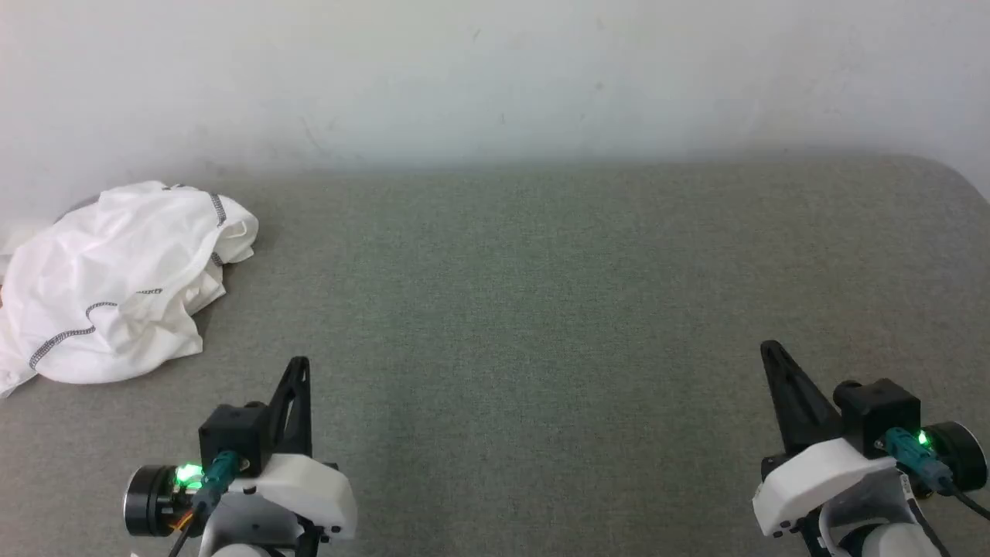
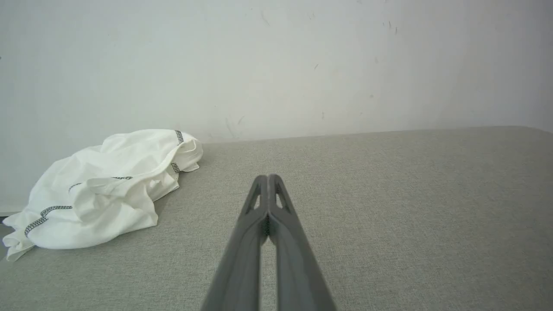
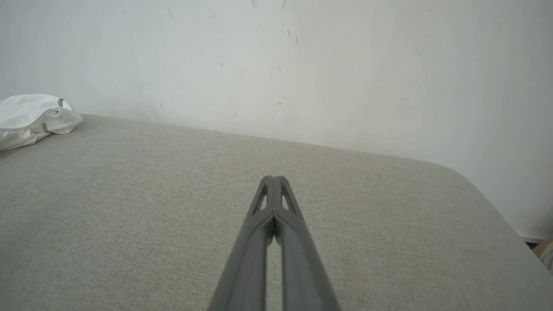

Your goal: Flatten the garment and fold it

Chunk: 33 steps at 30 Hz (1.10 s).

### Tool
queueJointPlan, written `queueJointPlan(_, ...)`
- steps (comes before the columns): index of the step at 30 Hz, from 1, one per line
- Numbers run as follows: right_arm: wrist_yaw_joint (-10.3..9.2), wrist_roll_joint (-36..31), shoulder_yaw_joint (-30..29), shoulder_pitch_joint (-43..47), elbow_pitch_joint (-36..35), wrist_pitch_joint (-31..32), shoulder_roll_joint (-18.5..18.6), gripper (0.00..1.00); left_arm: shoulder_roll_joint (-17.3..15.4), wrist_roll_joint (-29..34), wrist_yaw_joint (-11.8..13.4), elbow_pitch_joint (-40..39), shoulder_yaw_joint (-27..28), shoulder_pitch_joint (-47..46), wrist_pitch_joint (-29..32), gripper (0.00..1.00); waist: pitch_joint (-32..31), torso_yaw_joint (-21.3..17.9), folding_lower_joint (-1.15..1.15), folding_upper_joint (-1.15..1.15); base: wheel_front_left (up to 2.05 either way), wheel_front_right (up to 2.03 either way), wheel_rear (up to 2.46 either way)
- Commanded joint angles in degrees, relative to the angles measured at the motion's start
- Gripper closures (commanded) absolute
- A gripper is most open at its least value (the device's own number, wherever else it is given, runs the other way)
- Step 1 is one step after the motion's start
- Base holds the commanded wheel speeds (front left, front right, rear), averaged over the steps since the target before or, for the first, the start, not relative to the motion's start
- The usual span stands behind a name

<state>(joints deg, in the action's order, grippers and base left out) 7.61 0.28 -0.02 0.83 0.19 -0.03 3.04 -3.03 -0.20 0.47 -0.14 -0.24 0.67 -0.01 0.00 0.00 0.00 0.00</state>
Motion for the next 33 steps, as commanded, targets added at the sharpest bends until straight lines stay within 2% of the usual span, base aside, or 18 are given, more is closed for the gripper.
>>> queueJointPlan(1, -0.12, -0.3, 0.0, -0.8, -0.2, 0.0, -0.2, 1.00, 0.2, 0.2, -0.5, 0.1, 0.2, -0.7, 0.0, 1.00, 0.0, 0.0, 0.00, 0.00, 0.00, 0.00, 0.00)
queueJointPlan(22, -0.12, -0.3, 0.0, -0.8, -0.2, 0.0, -0.2, 1.00, 0.2, 0.2, -0.5, 0.1, 0.2, -0.7, 0.0, 1.00, 0.0, 0.0, 0.00, 0.00, 0.00, 0.00, 0.00)
queueJointPlan(23, 0.00, 0.0, 0.0, 0.0, 0.0, 0.0, 0.0, 0.00, 0.0, 0.0, 0.0, 0.0, 0.0, 0.0, 0.0, 0.00, 0.0, 0.0, 0.00, 0.00, 0.00, 0.00, 0.00)
queueJointPlan(33, -0.01, 0.9, -0.9, 0.3, 0.3, -0.8, 0.0, 0.00, -0.1, -0.1, -0.1, -0.3, 0.0, 0.5, -0.8, 0.00, 0.0, 0.0, 0.00, 0.00, 0.00, 0.00, 0.00)
